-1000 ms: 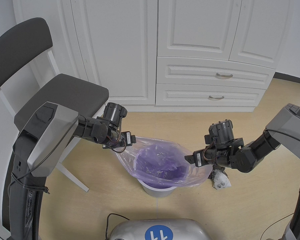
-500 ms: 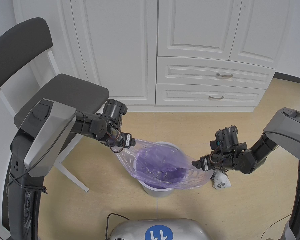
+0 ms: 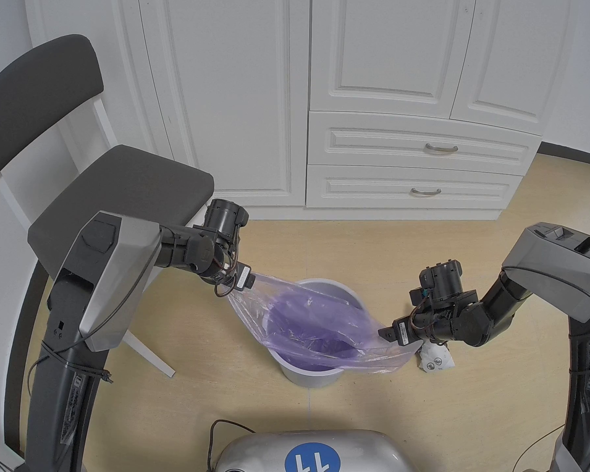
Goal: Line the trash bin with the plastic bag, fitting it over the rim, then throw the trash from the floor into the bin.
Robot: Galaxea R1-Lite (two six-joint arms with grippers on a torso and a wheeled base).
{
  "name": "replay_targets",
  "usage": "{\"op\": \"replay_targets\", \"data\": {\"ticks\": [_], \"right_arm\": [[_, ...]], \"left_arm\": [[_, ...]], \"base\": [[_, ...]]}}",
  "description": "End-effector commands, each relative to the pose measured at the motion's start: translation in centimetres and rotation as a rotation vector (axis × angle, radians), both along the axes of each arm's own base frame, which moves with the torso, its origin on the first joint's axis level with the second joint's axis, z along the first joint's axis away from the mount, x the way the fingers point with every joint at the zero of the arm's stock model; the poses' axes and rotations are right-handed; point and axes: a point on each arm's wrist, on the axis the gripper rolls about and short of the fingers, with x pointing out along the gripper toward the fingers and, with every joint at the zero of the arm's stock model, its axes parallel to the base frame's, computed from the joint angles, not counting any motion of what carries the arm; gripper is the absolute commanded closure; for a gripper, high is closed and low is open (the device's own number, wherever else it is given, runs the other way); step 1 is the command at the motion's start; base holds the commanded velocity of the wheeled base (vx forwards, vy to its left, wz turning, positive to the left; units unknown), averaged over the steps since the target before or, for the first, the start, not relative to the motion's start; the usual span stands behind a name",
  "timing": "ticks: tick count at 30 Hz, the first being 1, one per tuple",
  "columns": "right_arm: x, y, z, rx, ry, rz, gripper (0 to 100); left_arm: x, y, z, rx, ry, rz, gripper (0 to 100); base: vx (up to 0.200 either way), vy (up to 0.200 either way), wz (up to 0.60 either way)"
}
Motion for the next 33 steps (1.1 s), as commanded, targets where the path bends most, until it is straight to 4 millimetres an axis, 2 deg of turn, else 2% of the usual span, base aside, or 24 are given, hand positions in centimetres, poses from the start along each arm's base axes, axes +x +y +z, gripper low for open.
{"op": "replay_targets", "data": {"ticks": [1,4,8,12,20,25,33], "right_arm": [[0.5,-0.8,-1.7,-0.028,0.03,-0.009,0],[0.5,-0.9,-2.5,-0.039,0.045,-0.013,0],[0.6,-1.0,-2.9,-0.04,0.049,-0.018,0],[1.0,-0.9,-3.5,-0.027,0.007,-0.017,0],[1.6,-0.7,-4.7,-0.021,-0.1,-0.004,0],[1.2,-1.5,-5.2,-0.087,-0.111,0.038,0],[2.0,-1.1,-6.2,-0.099,-0.187,0.023,0]], "left_arm": [[1.0,0.3,-3.0,0.008,0.007,0.017,0],[1.6,0.1,-3.6,-0.025,-0.049,0.03,0],[1.9,-0.1,-2.7,-0.106,-0.106,0.081,0],[1.8,-0.7,-1.8,-0.169,-0.136,0.098,0],[2.2,-2.5,-1.9,-0.281,-0.252,0.107,0],[2.5,-2.6,-1.6,-0.314,-0.288,0.114,0],[2.8,-2.5,-1.6,-0.34,-0.332,0.116,0]], "base": [[0.0,0.0,0.0],[0.0,0.0,0.0],[0.0,0.0,0.0],[0.0,0.0,0.0],[0.0,0.0,0.0],[0.0,0.0,0.0],[0.0,0.0,0.0]]}}
